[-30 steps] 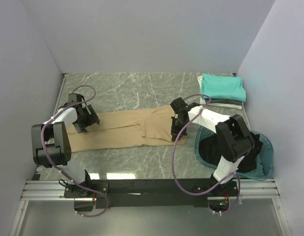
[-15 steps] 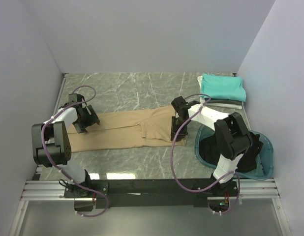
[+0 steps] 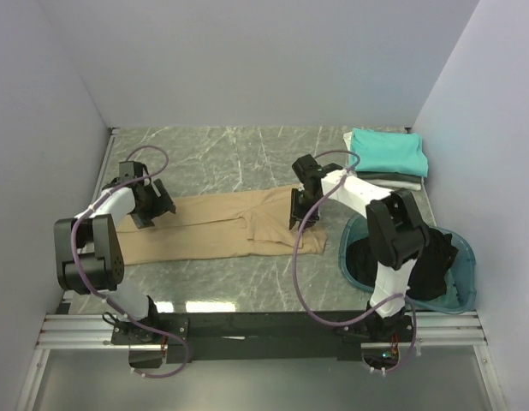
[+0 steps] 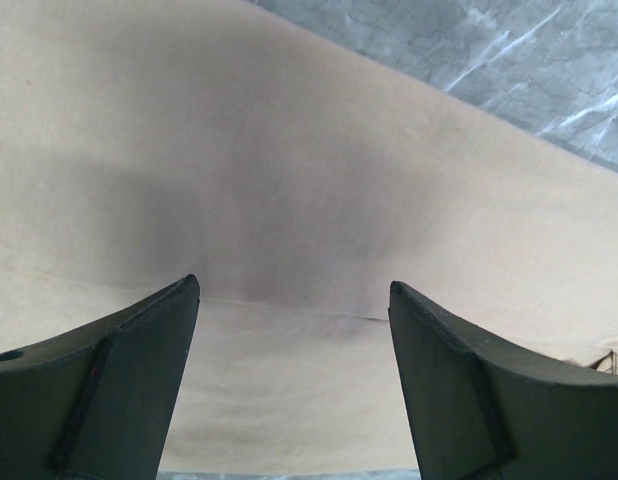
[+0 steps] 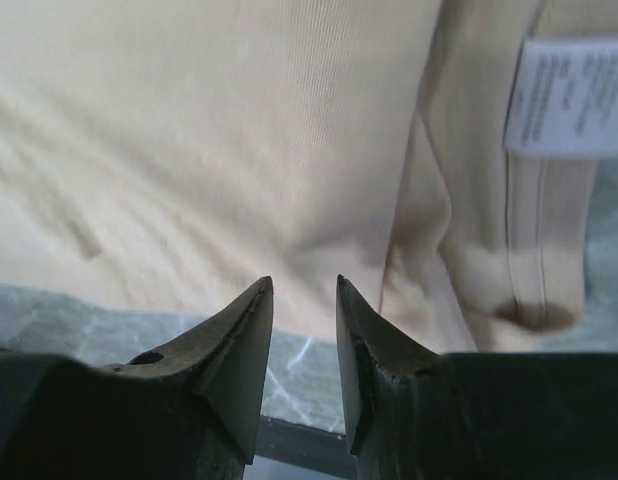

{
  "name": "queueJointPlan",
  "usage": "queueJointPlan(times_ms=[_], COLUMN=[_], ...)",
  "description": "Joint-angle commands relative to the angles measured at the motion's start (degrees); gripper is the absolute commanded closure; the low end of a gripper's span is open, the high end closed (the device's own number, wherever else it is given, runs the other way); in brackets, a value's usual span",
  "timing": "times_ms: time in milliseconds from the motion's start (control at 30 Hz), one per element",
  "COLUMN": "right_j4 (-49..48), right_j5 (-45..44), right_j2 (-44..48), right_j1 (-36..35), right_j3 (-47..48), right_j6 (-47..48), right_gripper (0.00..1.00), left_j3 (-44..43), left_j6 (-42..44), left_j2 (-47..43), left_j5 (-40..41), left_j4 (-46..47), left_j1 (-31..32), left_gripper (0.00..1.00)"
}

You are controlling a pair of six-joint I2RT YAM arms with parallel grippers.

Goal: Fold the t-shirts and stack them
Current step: Fold the tshirt

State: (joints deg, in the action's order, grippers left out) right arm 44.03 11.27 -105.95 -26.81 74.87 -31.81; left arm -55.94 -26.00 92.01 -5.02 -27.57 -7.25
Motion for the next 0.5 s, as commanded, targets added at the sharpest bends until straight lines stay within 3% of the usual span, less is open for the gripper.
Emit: queueJointPlan(times_ms=[0, 367, 467], right_j4=[-1.40, -0.97, 0.70], right_j5=[-1.60, -6.87, -8.19], right_j2=[-3.03, -10.59, -13.92], right_j1=[0.44, 4.13, 5.27], right_j3=[3.52, 9.06, 15.10], right_j6=[0.44, -0.36, 0.17], right_gripper=[0.61, 0.62, 0.62], left_j3=[-0.57, -0.22, 0.22], left_j6=[0.33, 0.07, -0.28], left_j2=[1.24, 3.97, 3.97], left_j5=[-1.40, 0.97, -0.34], left_j4=[1.91, -0.37, -1.78], left_j1=[0.30, 0.30, 0.21], left_gripper=[0.17, 0.17, 0.17])
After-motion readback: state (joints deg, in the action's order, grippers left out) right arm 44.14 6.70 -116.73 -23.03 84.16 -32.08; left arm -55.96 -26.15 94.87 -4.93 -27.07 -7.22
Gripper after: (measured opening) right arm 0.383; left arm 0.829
